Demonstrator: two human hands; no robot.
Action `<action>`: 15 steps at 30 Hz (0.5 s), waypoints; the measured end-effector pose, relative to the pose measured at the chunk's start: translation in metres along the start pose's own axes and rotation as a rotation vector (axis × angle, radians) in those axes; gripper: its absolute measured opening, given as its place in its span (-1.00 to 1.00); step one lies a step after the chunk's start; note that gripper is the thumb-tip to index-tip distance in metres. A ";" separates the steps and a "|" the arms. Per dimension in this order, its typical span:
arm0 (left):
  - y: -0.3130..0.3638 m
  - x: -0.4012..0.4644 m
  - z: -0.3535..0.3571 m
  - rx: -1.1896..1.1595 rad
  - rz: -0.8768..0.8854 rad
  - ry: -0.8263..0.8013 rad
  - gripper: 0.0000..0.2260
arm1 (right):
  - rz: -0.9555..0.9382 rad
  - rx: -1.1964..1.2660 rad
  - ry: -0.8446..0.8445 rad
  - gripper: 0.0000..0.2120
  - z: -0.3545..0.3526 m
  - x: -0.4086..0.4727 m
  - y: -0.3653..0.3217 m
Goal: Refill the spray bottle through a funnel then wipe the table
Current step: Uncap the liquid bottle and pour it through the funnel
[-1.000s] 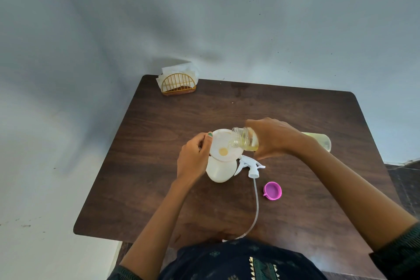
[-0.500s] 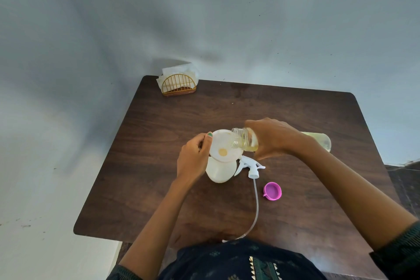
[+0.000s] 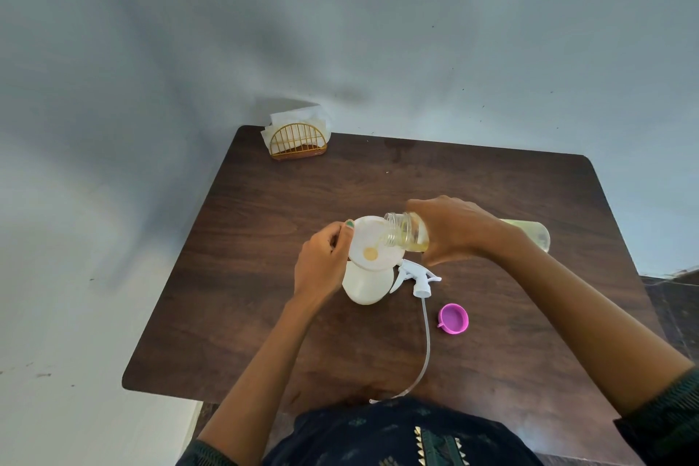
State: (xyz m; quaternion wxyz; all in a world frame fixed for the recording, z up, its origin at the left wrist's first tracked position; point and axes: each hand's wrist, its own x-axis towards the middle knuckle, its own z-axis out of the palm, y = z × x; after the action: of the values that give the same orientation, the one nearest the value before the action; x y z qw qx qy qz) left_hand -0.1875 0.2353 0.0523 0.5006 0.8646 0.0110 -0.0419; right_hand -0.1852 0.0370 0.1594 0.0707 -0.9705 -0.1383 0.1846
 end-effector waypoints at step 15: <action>0.004 -0.001 -0.001 0.005 -0.018 -0.012 -0.63 | -0.002 0.012 -0.010 -0.50 0.001 0.003 0.002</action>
State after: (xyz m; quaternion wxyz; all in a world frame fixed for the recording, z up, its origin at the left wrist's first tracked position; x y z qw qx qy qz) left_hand -0.1886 0.2342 0.0569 0.4981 0.8654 0.0156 -0.0518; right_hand -0.1828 0.0360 0.1567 0.0758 -0.9690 -0.1384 0.1903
